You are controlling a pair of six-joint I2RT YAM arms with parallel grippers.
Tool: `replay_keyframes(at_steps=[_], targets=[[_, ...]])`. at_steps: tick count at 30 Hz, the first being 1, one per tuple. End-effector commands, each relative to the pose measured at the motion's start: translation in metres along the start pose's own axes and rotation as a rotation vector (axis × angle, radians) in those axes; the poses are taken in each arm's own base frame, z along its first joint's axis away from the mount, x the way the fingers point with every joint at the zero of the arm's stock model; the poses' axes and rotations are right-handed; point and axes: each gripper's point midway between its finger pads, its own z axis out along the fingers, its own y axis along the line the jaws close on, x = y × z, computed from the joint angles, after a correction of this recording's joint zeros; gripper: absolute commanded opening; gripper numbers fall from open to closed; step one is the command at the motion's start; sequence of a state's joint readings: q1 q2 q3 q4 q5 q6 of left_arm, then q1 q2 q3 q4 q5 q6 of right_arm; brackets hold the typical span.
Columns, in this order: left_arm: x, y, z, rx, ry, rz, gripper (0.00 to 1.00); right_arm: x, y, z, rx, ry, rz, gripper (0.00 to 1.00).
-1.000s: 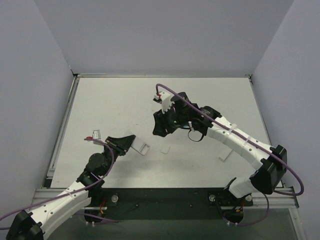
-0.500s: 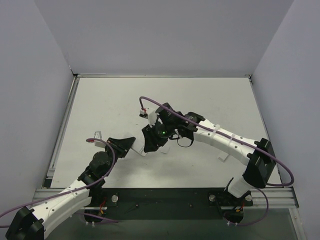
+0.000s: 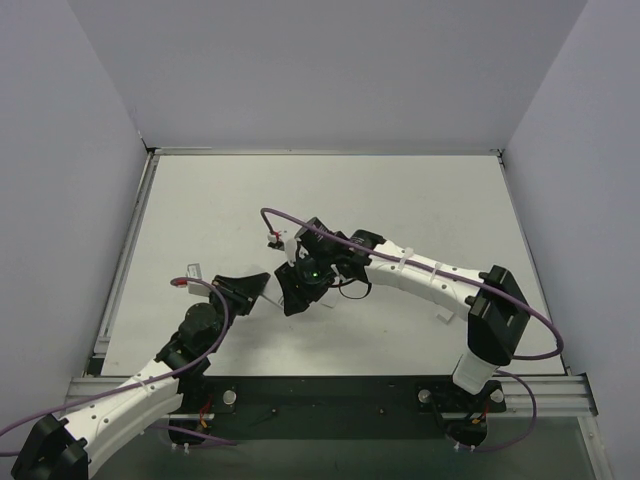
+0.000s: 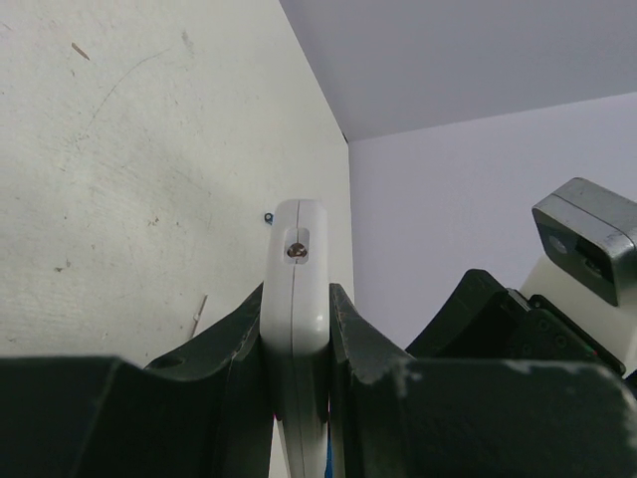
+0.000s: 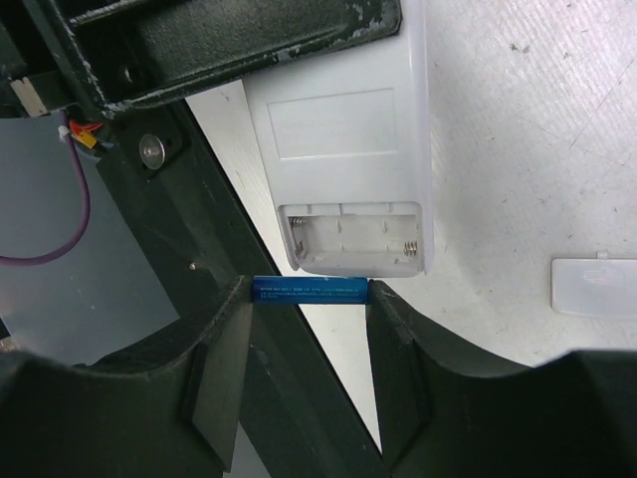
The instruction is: Load the batteries into the remote control
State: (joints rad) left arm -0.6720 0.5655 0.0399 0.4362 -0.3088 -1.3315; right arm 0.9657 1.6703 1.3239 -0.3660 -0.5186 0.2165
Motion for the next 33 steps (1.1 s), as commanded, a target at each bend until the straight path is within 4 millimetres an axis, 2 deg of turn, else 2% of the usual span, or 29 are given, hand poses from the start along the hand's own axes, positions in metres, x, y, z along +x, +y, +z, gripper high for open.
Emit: replay_keyframes(at_steps=[1,7,17,33], targets=[[-0.005,-0.012,0.0,0.041,-0.019,-0.028,0.0,-0.011,0.005,-0.002,0.02,-0.023,-0.02,0.23],[-0.005,-0.012,-0.001,0.038,-0.014,-0.012,0.0,-0.015,0.006,-0.003,0.032,-0.036,-0.053,0.24],[-0.005,-0.009,-0.001,0.011,-0.01,0.028,0.0,-0.029,0.014,-0.025,0.059,-0.108,-0.107,0.23],[-0.005,-0.026,-0.003,0.066,0.001,0.005,0.0,-0.021,0.013,-0.002,0.018,-0.078,-0.13,0.24]])
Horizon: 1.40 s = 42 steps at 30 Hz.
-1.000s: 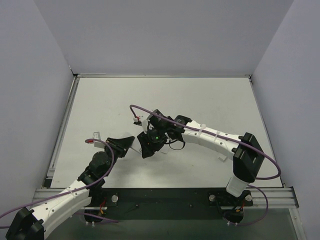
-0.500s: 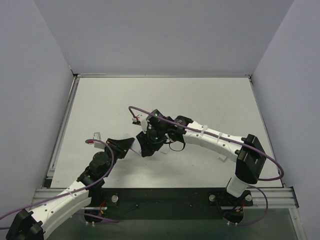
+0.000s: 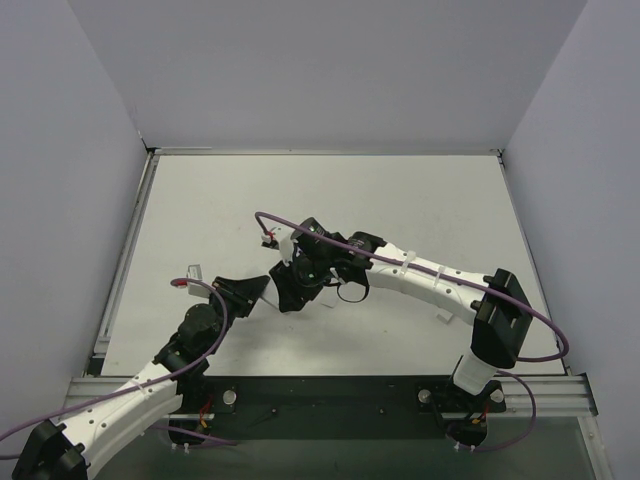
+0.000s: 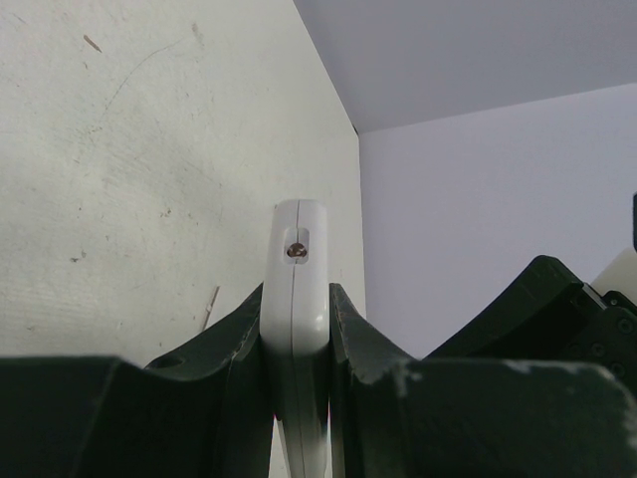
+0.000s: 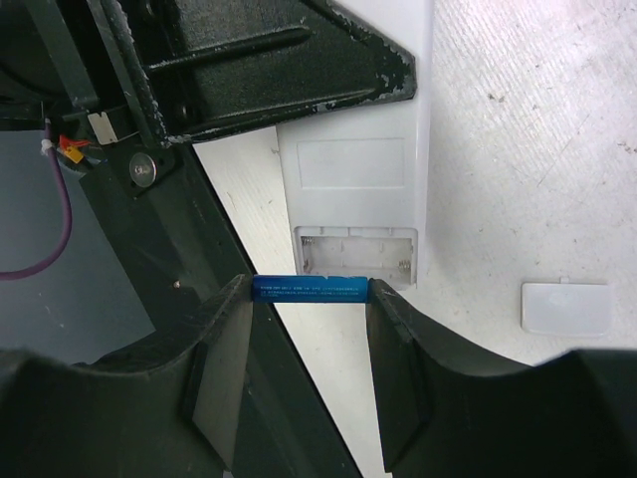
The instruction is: Load the batteries into the remote control
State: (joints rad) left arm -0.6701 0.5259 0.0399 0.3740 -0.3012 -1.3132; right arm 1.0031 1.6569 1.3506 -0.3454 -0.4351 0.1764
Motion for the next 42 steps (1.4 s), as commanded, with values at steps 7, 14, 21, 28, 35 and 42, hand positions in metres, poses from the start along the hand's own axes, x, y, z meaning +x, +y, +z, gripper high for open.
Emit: replay_keyframes(at_steps=[7,14,21,28,35,42], targets=[[-0.008,-0.033,-0.002,0.086,-0.013,-0.011,0.0,-0.001,0.003,0.004,-0.027,-0.009,-0.039,0.24],[-0.009,-0.036,-0.004,0.097,-0.016,-0.015,0.0,0.003,0.001,0.005,-0.038,0.006,-0.026,0.25],[-0.009,-0.038,-0.003,0.101,-0.016,-0.011,0.0,0.004,0.0,0.005,-0.054,0.021,-0.001,0.28],[-0.01,-0.04,-0.004,0.11,-0.017,-0.006,0.0,0.007,-0.007,0.008,-0.048,0.039,0.024,0.32],[-0.01,-0.042,-0.004,0.119,-0.016,-0.007,0.0,0.01,-0.012,0.012,-0.048,0.053,0.031,0.34],[-0.011,-0.043,-0.005,0.126,-0.022,-0.009,0.0,0.012,-0.012,0.011,-0.05,0.054,0.034,0.44]])
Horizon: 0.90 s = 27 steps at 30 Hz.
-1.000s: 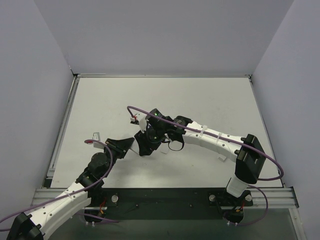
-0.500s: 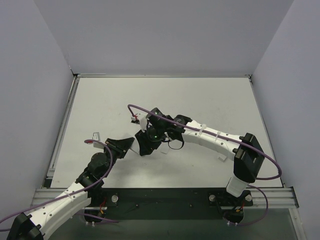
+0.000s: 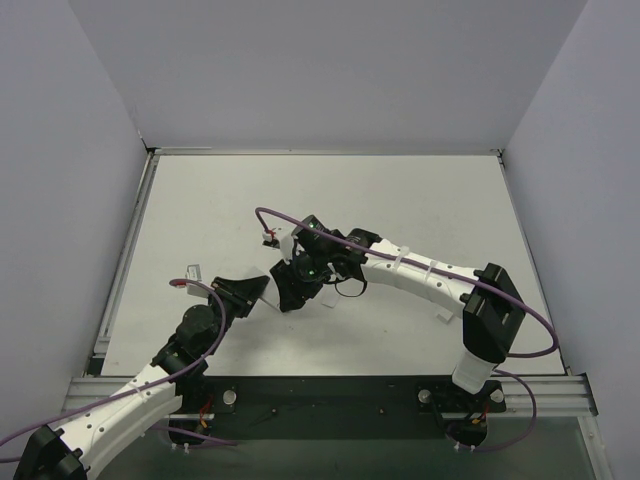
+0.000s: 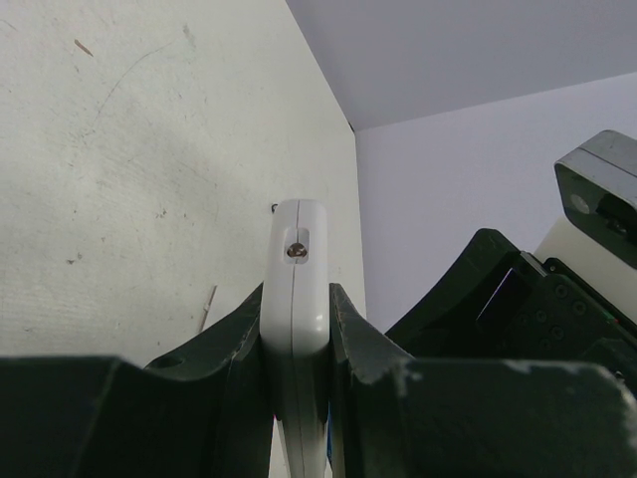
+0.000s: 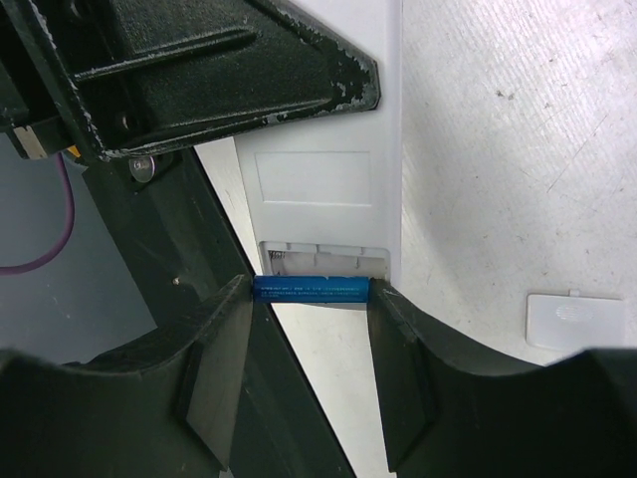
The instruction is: Load the batteries into the remote control
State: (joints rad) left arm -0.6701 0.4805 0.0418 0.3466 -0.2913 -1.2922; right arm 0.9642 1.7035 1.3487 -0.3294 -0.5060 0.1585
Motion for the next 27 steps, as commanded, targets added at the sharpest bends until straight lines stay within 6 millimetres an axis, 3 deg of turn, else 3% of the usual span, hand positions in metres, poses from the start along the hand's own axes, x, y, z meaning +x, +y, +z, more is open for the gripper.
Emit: replay_keyframes(at_steps=[1,6,18,27], targets=[[-0.011,-0.039,-0.001,0.11,-0.029,-0.025,0.0,0.008,-0.002,0.0,-0.007,0.028,0.013,0.44],[-0.012,-0.04,-0.001,0.112,-0.03,-0.036,0.0,0.008,-0.001,-0.001,-0.011,0.026,0.005,0.5],[-0.011,-0.03,-0.002,0.089,-0.033,-0.065,0.0,0.002,0.004,-0.007,-0.002,-0.005,-0.033,0.5],[-0.008,-0.027,-0.002,0.089,-0.022,-0.033,0.0,-0.025,0.024,-0.044,0.001,-0.127,-0.153,0.5]])
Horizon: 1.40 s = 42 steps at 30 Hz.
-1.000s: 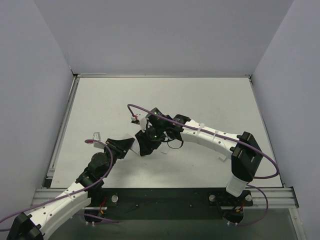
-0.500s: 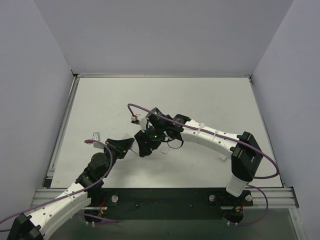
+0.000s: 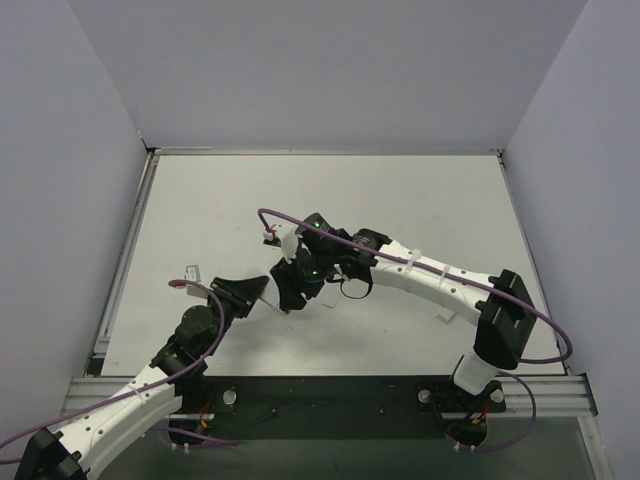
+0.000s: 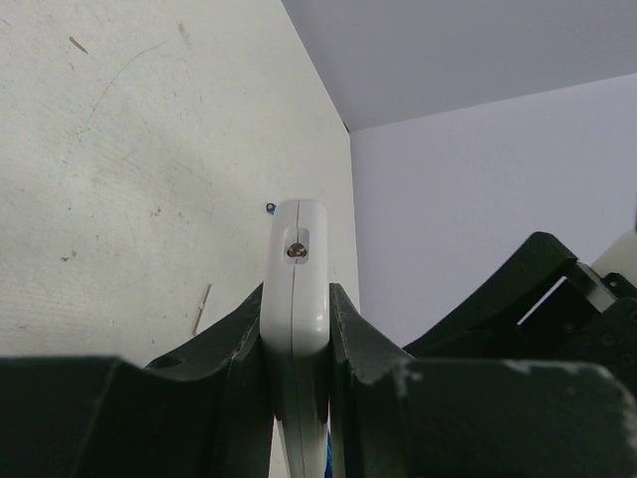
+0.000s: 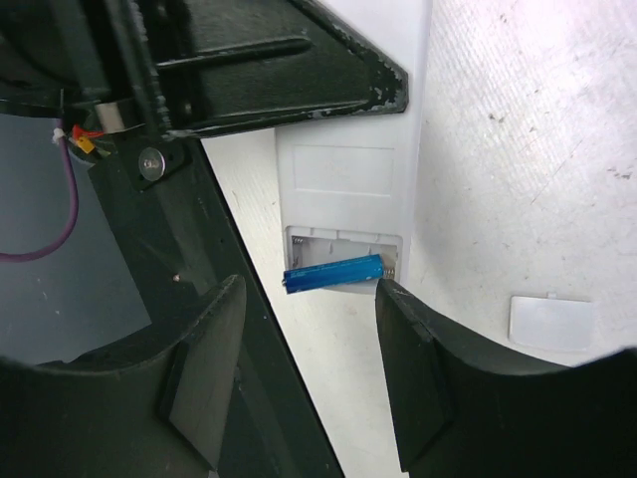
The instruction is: Load the batteries into the remote control
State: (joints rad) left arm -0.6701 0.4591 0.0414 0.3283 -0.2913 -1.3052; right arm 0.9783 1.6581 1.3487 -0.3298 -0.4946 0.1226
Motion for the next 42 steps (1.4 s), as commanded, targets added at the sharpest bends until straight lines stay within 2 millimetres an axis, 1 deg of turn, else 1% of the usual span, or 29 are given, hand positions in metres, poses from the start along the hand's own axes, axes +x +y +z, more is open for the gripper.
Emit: replay_keyframes(at_steps=[1,3,4,5,7,8,13,19,21,24,30,42], targets=[[-0.007,-0.026,-0.001,0.089,-0.023,-0.017,0.0,-0.024,0.017,-0.037,0.004,-0.108,-0.1,0.51],[-0.007,-0.027,-0.001,0.091,-0.019,-0.008,0.0,-0.027,0.018,-0.043,0.01,-0.126,-0.108,0.52],[-0.007,-0.027,-0.001,0.091,-0.019,-0.006,0.0,-0.029,0.018,-0.047,0.02,-0.139,-0.106,0.54],[-0.007,-0.028,-0.001,0.098,-0.018,-0.006,0.0,-0.03,0.017,-0.049,0.027,-0.143,-0.103,0.58],[-0.007,-0.03,-0.002,0.106,-0.016,0.001,0.0,-0.026,0.014,-0.049,0.043,-0.139,-0.08,0.64],[-0.008,-0.033,-0.002,0.119,-0.02,0.002,0.0,-0.024,0.011,-0.047,0.056,-0.131,-0.071,0.68],[-0.009,-0.041,-0.004,0.15,-0.022,0.021,0.0,-0.005,0.006,-0.032,0.055,-0.068,-0.016,0.71],[-0.009,-0.05,-0.006,0.19,-0.018,0.044,0.0,0.001,0.002,-0.023,0.062,-0.04,0.009,0.75],[-0.009,-0.054,-0.007,0.206,-0.019,0.047,0.0,0.001,0.004,-0.021,0.044,-0.035,0.007,0.77],[-0.008,-0.057,-0.007,0.217,-0.015,0.056,0.0,0.005,0.004,-0.015,0.036,-0.016,0.013,0.77],[-0.009,-0.062,-0.008,0.235,-0.014,0.055,0.0,0.008,0.002,-0.012,0.031,-0.003,0.016,0.75],[-0.01,-0.066,-0.009,0.247,-0.014,0.043,0.0,0.011,-0.001,-0.007,0.031,0.013,0.019,0.63]])
